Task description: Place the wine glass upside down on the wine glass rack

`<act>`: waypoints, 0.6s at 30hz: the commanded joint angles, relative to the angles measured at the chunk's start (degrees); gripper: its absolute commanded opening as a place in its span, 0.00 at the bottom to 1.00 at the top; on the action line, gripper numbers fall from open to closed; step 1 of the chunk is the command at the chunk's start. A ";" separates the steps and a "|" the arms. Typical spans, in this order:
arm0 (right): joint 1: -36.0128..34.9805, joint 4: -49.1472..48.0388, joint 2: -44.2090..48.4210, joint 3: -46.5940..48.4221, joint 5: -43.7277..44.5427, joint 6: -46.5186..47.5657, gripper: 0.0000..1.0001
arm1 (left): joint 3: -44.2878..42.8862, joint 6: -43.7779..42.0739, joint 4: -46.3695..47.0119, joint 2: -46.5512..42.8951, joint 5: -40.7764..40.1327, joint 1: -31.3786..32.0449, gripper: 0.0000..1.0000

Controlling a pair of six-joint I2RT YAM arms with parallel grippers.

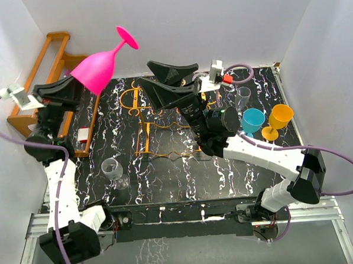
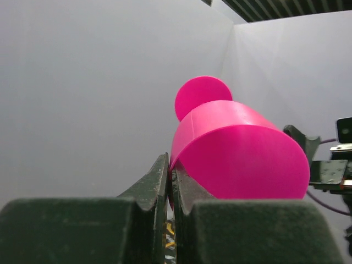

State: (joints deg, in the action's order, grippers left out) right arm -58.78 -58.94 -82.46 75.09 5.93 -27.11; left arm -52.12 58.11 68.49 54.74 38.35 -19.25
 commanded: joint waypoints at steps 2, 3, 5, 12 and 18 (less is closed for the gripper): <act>-0.10 -2.80 1.57 -2.21 4.14 2.30 0.98 | -4.68 -21.22 -16.43 -0.18 -3.60 16.66 0.00; -0.10 -2.43 2.38 -3.03 5.06 2.34 0.98 | -4.82 -24.09 -17.54 0.02 -5.34 19.28 0.00; -0.09 -2.24 3.68 -4.73 5.74 1.98 0.98 | -4.36 -22.98 -15.22 1.06 -7.17 20.38 0.00; -0.10 -1.83 8.30 -10.30 10.41 -0.94 0.96 | -4.21 -21.98 -8.63 2.59 -11.46 20.47 0.00; -0.10 -3.99 5.34 -8.02 11.30 -3.09 0.91 | -3.79 -15.32 -6.03 1.82 -11.71 20.69 0.00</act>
State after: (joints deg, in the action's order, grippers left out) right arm -58.76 -60.34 -75.70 64.64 15.70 -28.58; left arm -53.91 38.81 57.01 58.26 28.49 1.10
